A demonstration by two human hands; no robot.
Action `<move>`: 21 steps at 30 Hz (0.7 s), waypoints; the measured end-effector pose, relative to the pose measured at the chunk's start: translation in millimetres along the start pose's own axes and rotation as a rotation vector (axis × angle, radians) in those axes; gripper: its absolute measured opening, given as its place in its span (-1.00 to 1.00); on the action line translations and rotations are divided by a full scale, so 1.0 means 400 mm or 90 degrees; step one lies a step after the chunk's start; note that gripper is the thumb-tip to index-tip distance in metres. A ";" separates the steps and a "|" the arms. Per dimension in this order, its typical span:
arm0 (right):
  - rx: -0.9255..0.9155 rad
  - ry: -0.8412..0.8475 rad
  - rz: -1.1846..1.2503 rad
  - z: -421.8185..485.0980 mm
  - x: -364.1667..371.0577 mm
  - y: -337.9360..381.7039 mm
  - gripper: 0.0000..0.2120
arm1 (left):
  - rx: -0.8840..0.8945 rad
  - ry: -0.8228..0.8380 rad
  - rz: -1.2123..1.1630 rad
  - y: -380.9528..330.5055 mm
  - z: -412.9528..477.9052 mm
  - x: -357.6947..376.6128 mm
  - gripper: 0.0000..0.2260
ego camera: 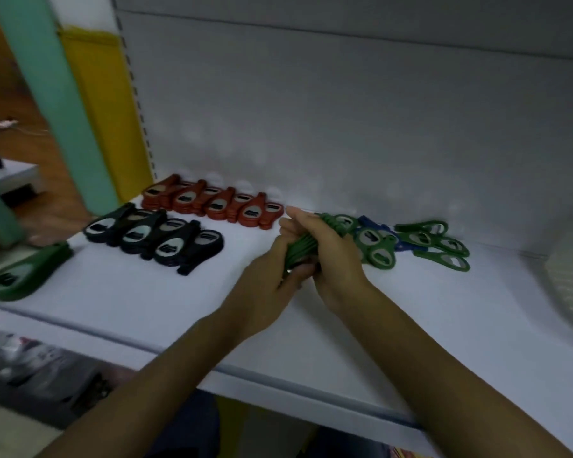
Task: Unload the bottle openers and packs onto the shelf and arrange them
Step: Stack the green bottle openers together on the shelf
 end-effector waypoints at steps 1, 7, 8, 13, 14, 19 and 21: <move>0.019 0.025 0.002 0.000 0.032 -0.009 -0.78 | -0.005 -0.016 0.011 0.007 -0.012 -0.031 -0.79; -0.015 0.258 -0.100 -0.028 0.195 -0.044 -0.77 | -0.082 -0.085 -0.085 0.039 -0.102 -0.200 -0.93; -0.037 0.300 -0.123 -0.028 0.213 -0.046 -0.78 | -0.103 -0.089 -0.106 0.046 -0.119 -0.229 -0.94; -0.058 0.433 -0.207 -0.036 0.295 -0.066 -0.65 | -0.154 -0.050 -0.113 0.083 -0.194 -0.330 -0.83; -0.059 0.446 -0.226 -0.038 0.312 -0.070 -0.67 | -0.157 -0.048 -0.114 0.089 -0.204 -0.348 -0.82; -0.121 0.432 -0.258 -0.046 0.403 -0.094 -0.86 | -0.190 -0.078 -0.083 0.124 -0.243 -0.428 -0.88; -0.143 0.416 -0.270 -0.045 0.436 -0.103 -0.85 | -0.195 -0.099 -0.043 0.128 -0.255 -0.461 -0.80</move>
Point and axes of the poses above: each hand's wrist, its own z-axis towards the middle knuckle, its own x-axis out of the palm, y = z × x, the point moved 5 cm from there along z, towards the middle knuckle, and after that the axes turned 2 degrees about x, right-handed, at the moved point
